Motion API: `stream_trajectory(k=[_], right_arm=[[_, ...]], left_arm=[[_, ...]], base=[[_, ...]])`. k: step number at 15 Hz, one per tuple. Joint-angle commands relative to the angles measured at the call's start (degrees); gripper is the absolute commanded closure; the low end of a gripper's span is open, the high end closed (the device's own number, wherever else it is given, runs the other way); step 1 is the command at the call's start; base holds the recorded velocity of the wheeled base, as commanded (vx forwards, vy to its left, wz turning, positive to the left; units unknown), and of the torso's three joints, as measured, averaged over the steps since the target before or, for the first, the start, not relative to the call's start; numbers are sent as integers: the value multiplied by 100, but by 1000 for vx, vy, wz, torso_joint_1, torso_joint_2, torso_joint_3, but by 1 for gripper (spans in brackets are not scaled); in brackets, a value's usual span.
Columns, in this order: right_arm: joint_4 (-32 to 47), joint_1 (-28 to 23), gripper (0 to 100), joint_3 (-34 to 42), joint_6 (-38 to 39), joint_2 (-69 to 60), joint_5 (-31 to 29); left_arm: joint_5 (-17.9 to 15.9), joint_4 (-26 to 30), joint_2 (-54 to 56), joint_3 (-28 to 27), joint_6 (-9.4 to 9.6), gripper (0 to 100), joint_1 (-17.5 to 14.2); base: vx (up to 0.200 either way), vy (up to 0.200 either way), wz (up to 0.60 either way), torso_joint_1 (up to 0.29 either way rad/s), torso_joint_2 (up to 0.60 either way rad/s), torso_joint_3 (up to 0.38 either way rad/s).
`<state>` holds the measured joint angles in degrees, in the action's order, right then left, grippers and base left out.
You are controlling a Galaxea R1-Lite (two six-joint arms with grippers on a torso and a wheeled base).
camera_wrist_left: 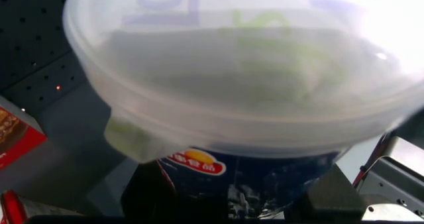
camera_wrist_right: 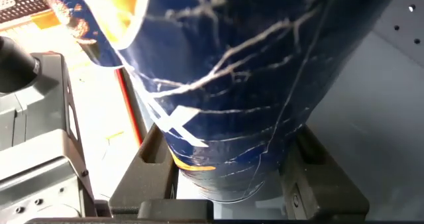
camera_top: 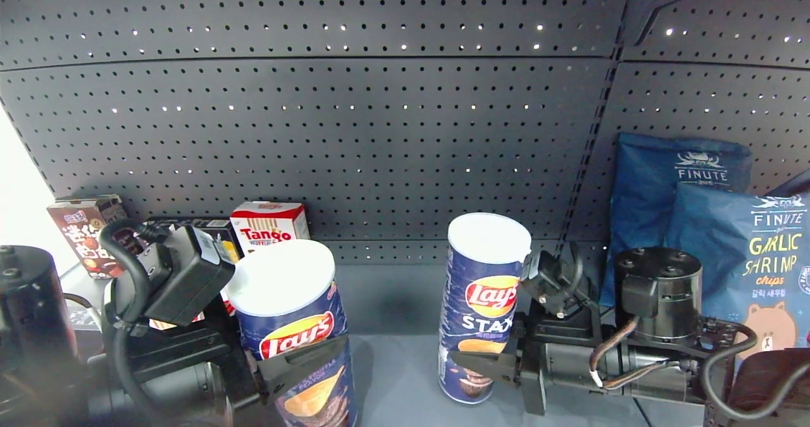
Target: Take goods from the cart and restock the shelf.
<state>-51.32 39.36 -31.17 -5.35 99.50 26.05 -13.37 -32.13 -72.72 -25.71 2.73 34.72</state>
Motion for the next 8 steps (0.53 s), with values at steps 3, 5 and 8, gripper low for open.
stream_trajectory(k=[3,5,8], right_arm=[[-1,10,100,94,-1,-45,-4],[-1,54,100,102,-1,8,-4],[-1,124,100,94,-1,149,-4]], left_arm=[[1,-3,-6,31,-1,100,0],[1,-3,-14,31,-1,100,0],[1,-3,-6,31,-1,100,-9]], base=[[0,0,0,0,0,0],[0,0,0,0,0,0],[0,0,0,0,0,0]])
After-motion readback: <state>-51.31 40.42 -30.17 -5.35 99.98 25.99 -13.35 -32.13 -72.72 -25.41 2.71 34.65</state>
